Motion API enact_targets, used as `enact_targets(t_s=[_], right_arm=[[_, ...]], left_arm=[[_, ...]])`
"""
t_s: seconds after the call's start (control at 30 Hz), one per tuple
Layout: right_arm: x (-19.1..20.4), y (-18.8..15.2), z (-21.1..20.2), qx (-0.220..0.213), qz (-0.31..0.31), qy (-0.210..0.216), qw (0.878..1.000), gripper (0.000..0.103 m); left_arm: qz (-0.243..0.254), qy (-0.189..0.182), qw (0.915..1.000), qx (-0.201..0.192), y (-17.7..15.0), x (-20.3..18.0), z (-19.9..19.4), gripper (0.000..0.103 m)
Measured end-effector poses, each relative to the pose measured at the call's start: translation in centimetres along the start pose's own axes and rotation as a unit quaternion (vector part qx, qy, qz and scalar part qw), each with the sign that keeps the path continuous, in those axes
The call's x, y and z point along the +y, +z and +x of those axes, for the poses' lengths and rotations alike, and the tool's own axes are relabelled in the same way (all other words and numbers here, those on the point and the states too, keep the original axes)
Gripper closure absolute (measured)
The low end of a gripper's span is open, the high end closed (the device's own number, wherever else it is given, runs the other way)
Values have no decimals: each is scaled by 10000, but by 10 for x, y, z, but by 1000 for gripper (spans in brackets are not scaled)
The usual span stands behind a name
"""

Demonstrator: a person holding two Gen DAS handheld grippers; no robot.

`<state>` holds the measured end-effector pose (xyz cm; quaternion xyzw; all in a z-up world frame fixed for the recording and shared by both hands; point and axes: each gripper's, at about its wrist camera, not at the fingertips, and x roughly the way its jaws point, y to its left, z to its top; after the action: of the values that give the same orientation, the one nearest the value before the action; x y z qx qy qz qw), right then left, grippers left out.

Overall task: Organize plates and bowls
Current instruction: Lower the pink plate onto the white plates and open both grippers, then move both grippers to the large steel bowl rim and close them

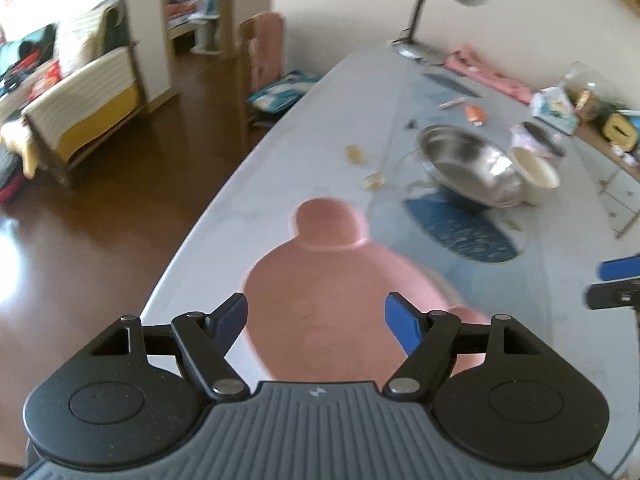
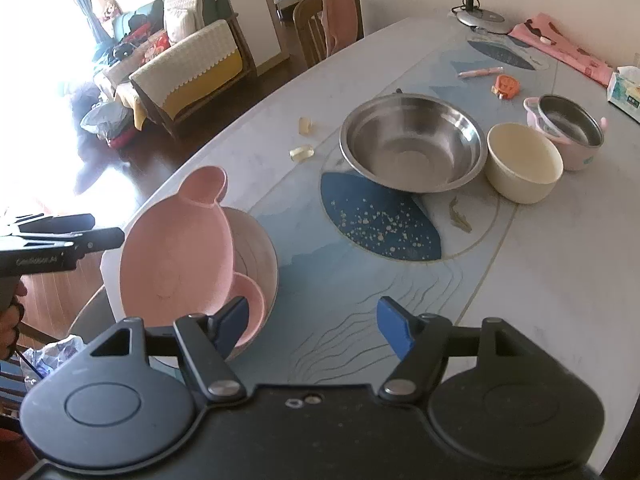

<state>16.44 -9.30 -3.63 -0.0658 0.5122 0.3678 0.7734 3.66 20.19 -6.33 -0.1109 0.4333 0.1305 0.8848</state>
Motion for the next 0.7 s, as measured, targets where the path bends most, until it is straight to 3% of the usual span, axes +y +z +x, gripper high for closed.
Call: enact_targets(t_s=[0.13, 0.33, 0.5, 0.7], right_arm=[[0, 0, 2, 32, -37, -1, 10000, 31], [-9, 4, 0, -10, 19, -81, 10000, 30], [-28, 18, 2, -97, 138, -256, 9995, 29], [-63, 46, 21, -146, 386, -443, 9982, 28]], left_arm=[[-116, 99, 9998, 105, -6, 10, 6, 28], [97, -99, 9999, 2, 7, -8, 6, 28], [460, -385, 9980, -182, 43, -48, 21, 28], [1013, -396, 9935, -336, 92, -103, 68, 28]])
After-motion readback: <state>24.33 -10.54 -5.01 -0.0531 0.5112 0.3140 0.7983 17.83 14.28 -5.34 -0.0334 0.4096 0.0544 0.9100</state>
